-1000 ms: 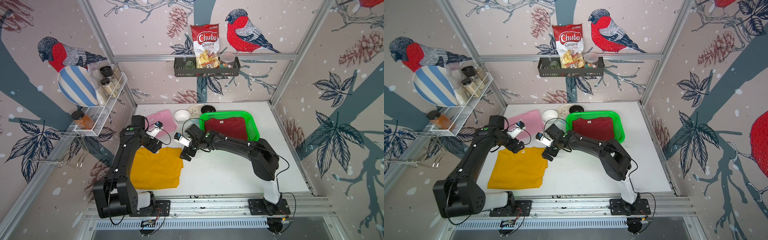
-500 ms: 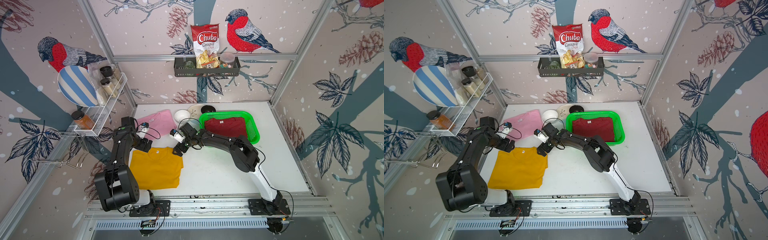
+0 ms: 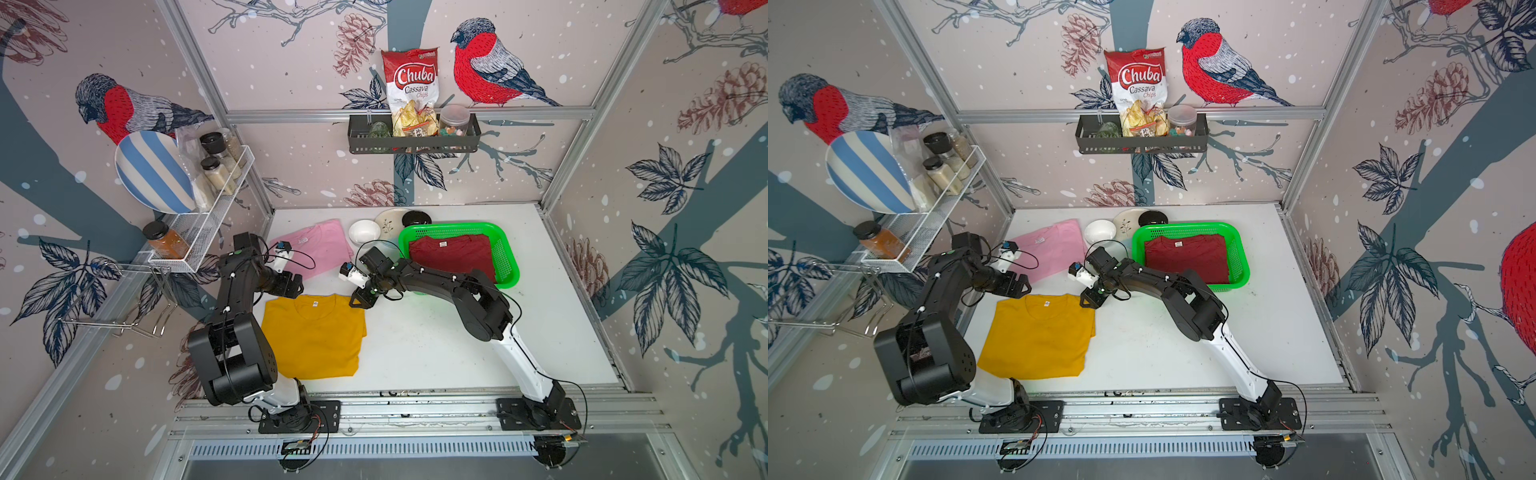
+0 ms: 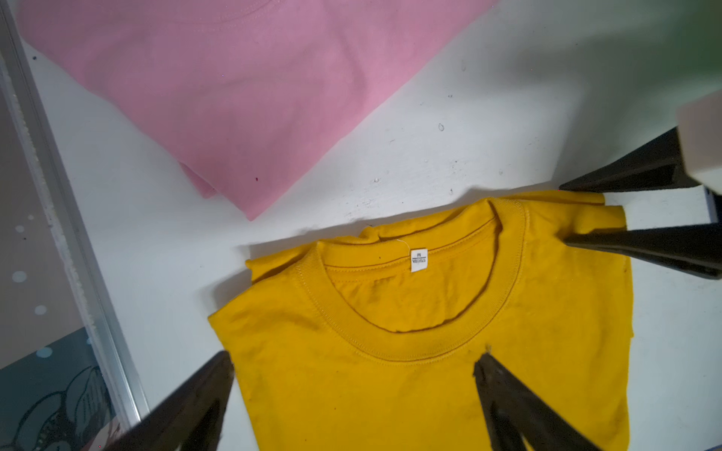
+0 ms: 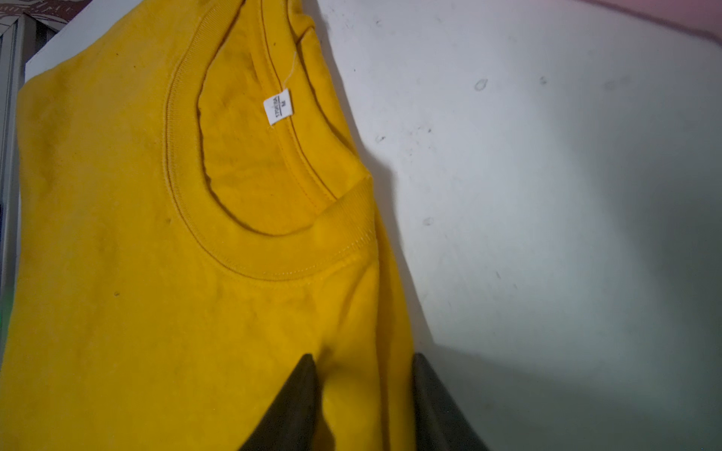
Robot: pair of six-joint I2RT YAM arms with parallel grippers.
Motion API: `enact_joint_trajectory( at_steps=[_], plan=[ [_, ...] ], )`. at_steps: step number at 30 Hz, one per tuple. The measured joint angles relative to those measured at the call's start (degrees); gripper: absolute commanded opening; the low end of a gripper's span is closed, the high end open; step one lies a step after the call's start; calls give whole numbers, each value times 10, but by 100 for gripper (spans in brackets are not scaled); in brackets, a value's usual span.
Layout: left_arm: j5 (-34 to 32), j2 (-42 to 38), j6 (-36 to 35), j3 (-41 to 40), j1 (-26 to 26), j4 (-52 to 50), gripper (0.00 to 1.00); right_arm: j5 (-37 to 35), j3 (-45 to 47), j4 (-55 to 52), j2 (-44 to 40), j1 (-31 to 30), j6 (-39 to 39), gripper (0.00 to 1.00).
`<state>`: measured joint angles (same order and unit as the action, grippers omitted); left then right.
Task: Put the folded t-shirts into the basket
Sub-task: Pick up the T-shirt from the center of the board.
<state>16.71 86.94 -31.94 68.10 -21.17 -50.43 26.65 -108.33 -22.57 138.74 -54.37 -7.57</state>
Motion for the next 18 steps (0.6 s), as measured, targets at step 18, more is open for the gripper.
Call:
enact_joint_trajectory(
  at_steps=[18],
  plan=[
    [198, 28, -373, 49, 4, -124, 95, -29, 186, -23, -173, -33, -106, 0]
  ],
)
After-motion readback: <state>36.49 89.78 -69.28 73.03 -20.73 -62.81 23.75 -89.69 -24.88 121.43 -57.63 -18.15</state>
